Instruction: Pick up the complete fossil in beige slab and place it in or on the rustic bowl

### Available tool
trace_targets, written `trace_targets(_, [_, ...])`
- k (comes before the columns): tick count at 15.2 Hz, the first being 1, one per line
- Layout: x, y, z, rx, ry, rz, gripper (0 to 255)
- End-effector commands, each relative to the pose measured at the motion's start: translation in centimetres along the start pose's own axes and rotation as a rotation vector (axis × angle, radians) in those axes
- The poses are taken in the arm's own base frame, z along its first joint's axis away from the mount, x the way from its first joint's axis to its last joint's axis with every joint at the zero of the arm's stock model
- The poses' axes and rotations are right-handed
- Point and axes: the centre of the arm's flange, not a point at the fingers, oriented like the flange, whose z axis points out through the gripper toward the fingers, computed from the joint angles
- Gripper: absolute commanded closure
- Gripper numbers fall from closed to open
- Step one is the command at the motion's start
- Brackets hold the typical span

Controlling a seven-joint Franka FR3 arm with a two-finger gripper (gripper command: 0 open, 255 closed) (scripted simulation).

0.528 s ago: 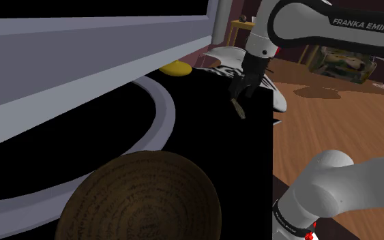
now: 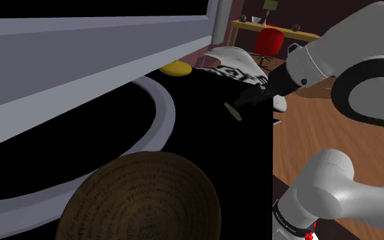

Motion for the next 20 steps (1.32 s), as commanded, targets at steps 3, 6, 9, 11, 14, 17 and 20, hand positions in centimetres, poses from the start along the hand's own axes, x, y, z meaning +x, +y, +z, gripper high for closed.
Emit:
trace_targets(3, [-4.2, -1.0, 0.5, 0.046, 0.185, 0.037, 0])
trace_targets(6, [-3.9, -1.1, 2.0, 0.046, 0.185, 0.037, 0])
trace_targets(9, [-3.7, -1.1, 3.4, 0.046, 0.185, 0.037, 0])
trace_targets(11, [-3.7, -1.1, 3.4, 0.046, 0.185, 0.037, 0])
trace_targets(14, [-3.7, -1.1, 3.4, 0.046, 0.185, 0.037, 0])
trace_targets(17, [-3.7, -1.1, 3.4, 0.046, 0.185, 0.037, 255])
trace_targets(20, [-3.7, -1.1, 3.4, 0.046, 0.185, 0.037, 255])
